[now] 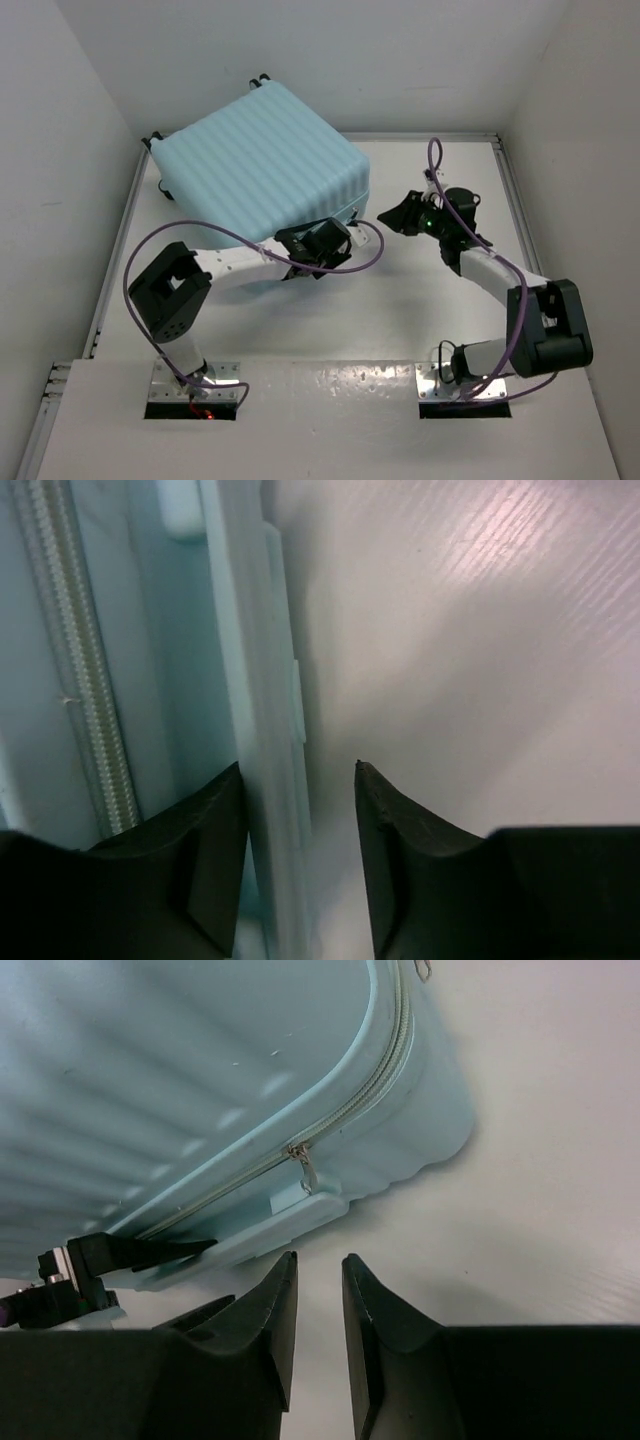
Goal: Pack the luggage
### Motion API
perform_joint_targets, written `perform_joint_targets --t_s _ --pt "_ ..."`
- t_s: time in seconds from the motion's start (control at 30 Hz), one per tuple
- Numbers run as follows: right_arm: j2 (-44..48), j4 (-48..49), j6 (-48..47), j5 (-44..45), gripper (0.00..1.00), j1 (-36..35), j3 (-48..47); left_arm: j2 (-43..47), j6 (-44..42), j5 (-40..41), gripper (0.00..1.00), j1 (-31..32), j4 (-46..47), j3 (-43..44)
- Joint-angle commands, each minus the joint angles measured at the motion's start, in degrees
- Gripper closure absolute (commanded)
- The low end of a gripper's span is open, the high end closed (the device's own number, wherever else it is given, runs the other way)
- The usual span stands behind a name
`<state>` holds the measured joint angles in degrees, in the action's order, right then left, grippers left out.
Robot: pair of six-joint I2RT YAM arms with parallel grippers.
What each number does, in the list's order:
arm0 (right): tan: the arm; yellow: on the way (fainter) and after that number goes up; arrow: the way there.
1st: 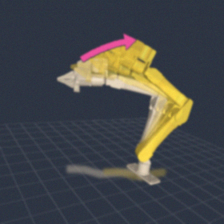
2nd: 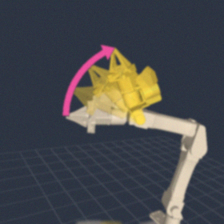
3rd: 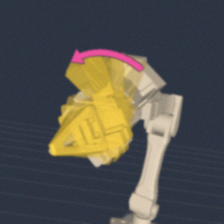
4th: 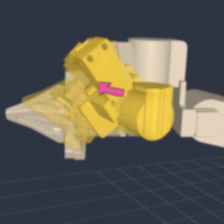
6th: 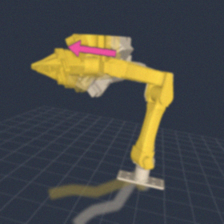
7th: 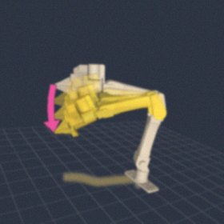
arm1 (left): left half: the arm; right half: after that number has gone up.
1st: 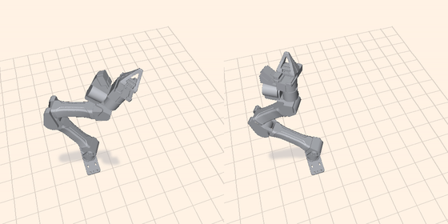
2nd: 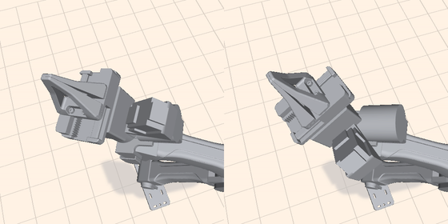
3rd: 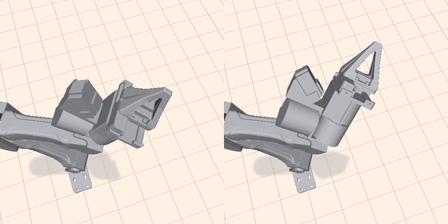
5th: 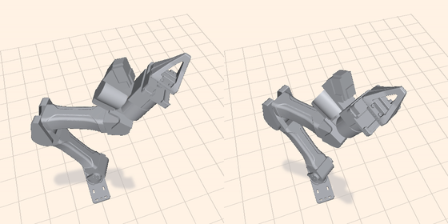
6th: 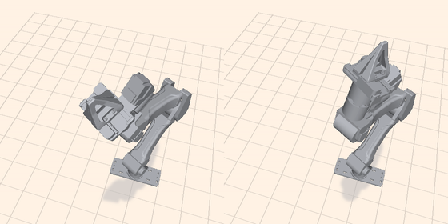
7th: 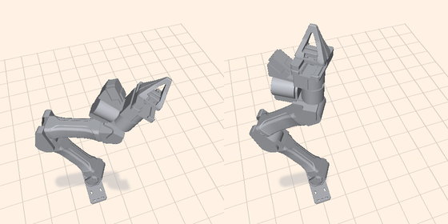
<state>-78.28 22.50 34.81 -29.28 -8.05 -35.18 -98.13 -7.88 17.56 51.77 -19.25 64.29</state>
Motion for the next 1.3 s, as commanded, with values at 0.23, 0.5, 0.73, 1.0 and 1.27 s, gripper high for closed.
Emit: perform_joint_targets --t_s 0.23,0.5,0.73,1.0,1.27 --pt "-11.44 21.09 5.97 -7.46 0.76 -2.14 -1.65 6.97 -6.7 -16.84 0.67 -5.44 0.17 -11.99" --pt "-15.14 28.21 7.47 -1.14 0.63 -8.11 -0.07 12.08 -9.96 -26.44 0.8 -9.14 -0.97 -13.5" --pt "-16.73 29.0 2.82 5.81 0.57 -8.56 -0.68 9.45 -11.19 -26.97 0.82 -11.34 -2.82 -10.77" --pt "-19.1 31.98 -1.23 3.09 0.55 -10.14 -1.82 8.3 -10.67 -27.49 0.82 -11.34 -3.34 -10.15" --pt "-17.7 30.85 -9.49 5.8 0.48 -14.09 -1.21 8.3 -10.67 -26.97 0.82 -11.34 -3.34 -9.62"
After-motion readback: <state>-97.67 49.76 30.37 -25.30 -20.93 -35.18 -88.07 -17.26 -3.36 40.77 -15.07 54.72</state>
